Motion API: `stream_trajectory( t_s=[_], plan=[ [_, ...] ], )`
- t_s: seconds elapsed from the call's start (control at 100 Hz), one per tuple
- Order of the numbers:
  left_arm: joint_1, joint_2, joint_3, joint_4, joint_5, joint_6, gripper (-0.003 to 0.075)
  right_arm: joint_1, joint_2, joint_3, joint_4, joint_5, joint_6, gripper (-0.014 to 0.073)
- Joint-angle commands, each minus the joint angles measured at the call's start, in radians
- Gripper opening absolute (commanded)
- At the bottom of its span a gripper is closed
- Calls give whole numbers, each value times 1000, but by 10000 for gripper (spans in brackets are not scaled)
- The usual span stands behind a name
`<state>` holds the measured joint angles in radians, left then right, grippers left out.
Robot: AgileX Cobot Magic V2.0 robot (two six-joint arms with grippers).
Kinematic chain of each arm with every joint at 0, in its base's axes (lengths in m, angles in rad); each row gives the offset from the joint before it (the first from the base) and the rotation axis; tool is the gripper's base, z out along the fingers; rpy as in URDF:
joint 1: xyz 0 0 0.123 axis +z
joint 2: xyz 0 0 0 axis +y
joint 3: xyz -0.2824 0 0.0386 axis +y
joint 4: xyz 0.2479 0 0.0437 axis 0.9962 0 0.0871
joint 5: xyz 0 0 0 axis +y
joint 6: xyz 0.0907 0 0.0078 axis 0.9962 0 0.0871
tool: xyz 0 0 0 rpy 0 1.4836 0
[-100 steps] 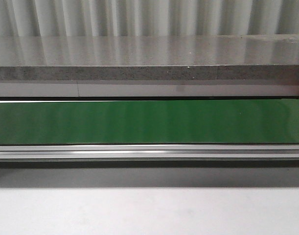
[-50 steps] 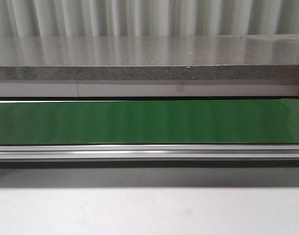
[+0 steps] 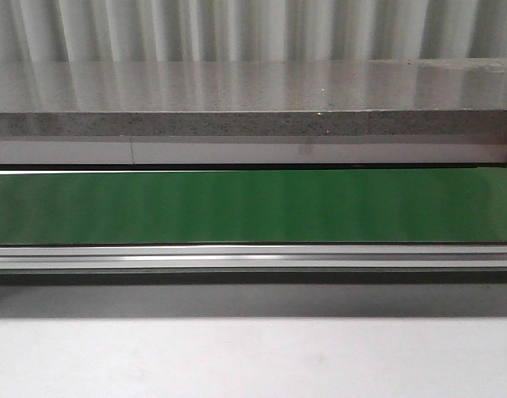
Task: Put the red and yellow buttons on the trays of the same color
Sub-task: 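Carry the red button into the red tray and open the right gripper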
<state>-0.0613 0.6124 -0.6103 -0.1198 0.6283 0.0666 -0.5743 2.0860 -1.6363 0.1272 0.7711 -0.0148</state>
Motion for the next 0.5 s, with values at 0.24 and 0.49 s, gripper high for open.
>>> stream_trajectory(
  t_s=[0.24, 0.49],
  plan=[
    [-5, 0, -25, -8, -73, -7, -20, -1, -166, -74, 10, -28, -9, 593],
    [-5, 0, -25, -8, -73, -7, -20, 64, -321, -77, 38, -25, -9, 593]
  ],
)
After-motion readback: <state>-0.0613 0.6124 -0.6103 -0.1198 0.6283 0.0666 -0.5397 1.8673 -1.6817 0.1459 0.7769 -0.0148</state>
